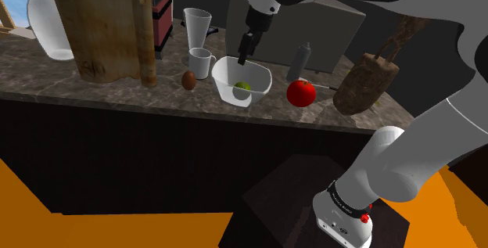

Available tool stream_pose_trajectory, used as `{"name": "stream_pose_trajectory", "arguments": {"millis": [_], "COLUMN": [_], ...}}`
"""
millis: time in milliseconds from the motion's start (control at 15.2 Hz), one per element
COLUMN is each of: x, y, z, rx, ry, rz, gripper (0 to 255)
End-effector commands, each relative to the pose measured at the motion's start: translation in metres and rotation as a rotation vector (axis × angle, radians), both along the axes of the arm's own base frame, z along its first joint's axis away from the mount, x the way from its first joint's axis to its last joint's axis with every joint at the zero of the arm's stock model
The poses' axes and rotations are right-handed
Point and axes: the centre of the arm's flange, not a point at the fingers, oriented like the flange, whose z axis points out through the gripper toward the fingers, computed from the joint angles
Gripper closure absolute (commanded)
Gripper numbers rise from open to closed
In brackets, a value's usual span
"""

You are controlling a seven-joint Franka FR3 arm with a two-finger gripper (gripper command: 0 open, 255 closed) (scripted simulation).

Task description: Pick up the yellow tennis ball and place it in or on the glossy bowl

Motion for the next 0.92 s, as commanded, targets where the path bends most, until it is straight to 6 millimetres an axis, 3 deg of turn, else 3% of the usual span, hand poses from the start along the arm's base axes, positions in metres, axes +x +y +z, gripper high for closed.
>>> {"name": "stream_pose_trajectory", "arguments": {"millis": [0,66,330,858], "x": [0.000,0.000,-0.004,-0.004], "y": [0.000,0.000,-0.001,-0.001], "z": [0.000,0.000,0.050,0.050], "rx": [0.000,0.000,0.000,0.000], "ry": [0.000,0.000,0.000,0.000], "rz": [0.000,0.000,0.000,0.000], "gripper": [0,0,0,0]}}
